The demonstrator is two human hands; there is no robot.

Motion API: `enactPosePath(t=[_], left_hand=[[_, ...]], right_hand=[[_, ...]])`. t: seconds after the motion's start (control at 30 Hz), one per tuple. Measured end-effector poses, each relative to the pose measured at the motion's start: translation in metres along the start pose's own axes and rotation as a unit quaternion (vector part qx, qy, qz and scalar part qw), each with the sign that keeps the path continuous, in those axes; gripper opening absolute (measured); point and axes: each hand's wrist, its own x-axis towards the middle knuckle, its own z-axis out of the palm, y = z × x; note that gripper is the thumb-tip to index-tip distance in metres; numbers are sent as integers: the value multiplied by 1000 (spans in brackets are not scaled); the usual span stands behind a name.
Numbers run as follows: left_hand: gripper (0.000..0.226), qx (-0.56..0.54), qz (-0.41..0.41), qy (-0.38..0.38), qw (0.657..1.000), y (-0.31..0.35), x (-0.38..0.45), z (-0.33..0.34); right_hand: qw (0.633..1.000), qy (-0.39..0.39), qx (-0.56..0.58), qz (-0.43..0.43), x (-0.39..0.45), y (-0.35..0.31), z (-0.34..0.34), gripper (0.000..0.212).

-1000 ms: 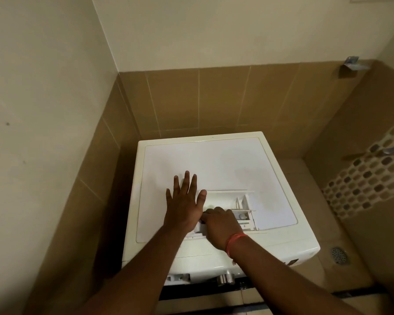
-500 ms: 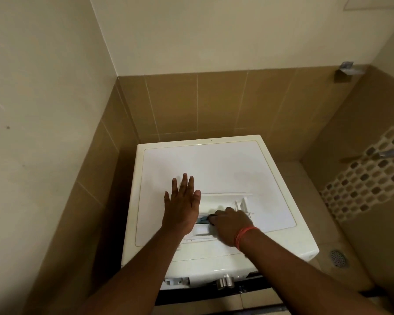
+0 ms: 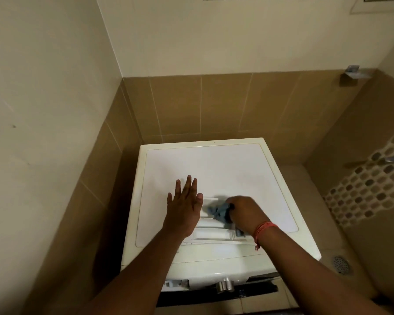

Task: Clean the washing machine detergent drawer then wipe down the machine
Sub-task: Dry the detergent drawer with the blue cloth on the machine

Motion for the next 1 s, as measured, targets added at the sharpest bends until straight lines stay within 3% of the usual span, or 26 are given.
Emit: enactPosePath(t=[0.07,0.17,0.23,0.33,0.4,0.5,0.6,0.67,0.8,0.9,1.0], left_hand=[[61,-67,1,6,998,-3,1,3],[61,-157,3,18,987,-7,1,7],[61,-202,-2,17,979,-5,-1,6],[76,-219,-19,28,975,-1,-2,3],[80,-195,-19,31,980,0,-2,1],[64,-152,-23,20,988,-2,-2,3],[65,-159,-27,23,987,-3,-2,5],[73,-166,-26,23,986,-3,-2,5],[66,-120,-18,19,992,-1,1,2],[60,-48,-29,18,998,3,-3,-1],[61,0,-38,21,999,5,-4,-2]], right_hand=[[994,109,11,10,8,1,-5,32],[983,163,52,-60,17,-23,20,44],[979,126,118,-107,21,-47,44,34],[971,113,190,-95,18,-62,68,27],[985,87,111,-103,21,-45,73,42],[998,15,15,-55,30,-11,69,38],[999,1,14,-30,37,-9,69,38],[998,-13,30,-51,36,-19,73,36],[992,-70,53,-94,40,-14,64,33],[983,-168,-42,-64,44,-6,31,42],[970,-180,-161,-9,44,0,21,62]])
